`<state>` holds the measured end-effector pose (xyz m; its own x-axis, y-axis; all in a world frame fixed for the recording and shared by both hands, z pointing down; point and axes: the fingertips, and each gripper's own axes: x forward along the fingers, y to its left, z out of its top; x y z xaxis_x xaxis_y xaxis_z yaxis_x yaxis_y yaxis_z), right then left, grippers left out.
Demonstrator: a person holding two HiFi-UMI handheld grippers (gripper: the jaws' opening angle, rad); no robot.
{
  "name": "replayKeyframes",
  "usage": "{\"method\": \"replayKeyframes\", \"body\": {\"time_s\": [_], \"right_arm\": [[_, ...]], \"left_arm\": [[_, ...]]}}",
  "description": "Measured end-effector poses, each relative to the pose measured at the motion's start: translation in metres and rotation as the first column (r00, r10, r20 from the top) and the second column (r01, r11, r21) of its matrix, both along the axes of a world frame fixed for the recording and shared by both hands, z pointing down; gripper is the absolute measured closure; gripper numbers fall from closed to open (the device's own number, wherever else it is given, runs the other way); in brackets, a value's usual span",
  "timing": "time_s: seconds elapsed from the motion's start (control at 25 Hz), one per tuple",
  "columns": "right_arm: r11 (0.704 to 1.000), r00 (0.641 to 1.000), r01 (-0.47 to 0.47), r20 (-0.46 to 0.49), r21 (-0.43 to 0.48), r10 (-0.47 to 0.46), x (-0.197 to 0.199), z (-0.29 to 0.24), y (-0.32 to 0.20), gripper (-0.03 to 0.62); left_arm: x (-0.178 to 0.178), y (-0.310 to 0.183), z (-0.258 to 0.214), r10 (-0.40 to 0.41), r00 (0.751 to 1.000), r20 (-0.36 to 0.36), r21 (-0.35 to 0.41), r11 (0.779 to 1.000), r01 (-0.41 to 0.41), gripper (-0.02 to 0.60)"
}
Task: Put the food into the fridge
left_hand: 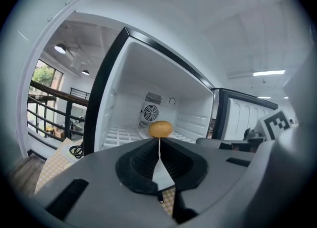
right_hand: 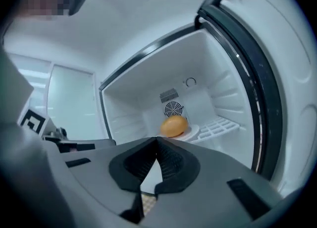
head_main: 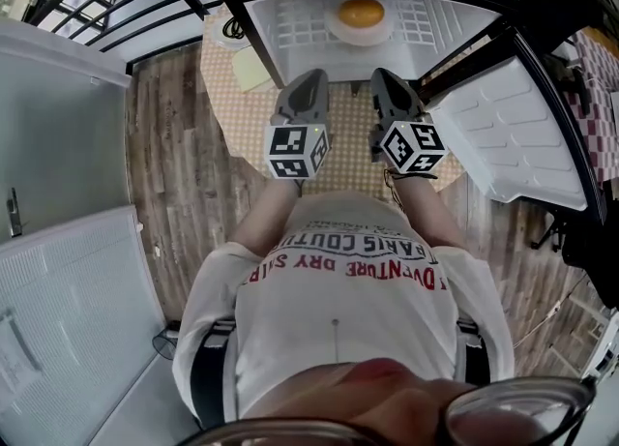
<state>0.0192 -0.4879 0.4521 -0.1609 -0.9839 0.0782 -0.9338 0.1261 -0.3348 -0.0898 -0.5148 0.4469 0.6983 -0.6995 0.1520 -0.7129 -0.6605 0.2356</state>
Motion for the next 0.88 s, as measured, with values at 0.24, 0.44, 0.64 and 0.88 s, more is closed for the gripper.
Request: {"method": "replayKeyframes", "body": {"time_s": [0.24, 0.44, 0.64, 0.88], "right_arm": [[0.998, 0.972, 0.065, -0.226, 0.025, -0.058, -0.014, -0.005, 0.017, 0.569], [0.997, 0.959, 0.081, -0.27, -0.003, -0.079, -0.015, 0.001, 0.026, 0.569], [0.995, 0.958, 0.101, -0.269, -0.017, -0.102, -0.014, 0.001, 0.028, 0.569], [0.995, 0.959, 0.097, -0.266, -0.012, -0.096, -0.013, -0.003, 0.027, 0.569]], "left_arm": [[0.008, 0.015, 0.001, -0.001, 1.0, 0.004, 0.007, 1.0, 0.001, 0.554], [0.014, 0.025, 0.007, 0.011, 1.0, 0.019, -0.001, 1.0, -0.011, 0.554], [0.015, 0.03, 0.007, 0.008, 1.0, 0.025, 0.002, 1.0, -0.008, 0.554], [0.014, 0.028, 0.007, -0.004, 1.0, 0.028, 0.006, 1.0, 0.004, 0.554]]}}
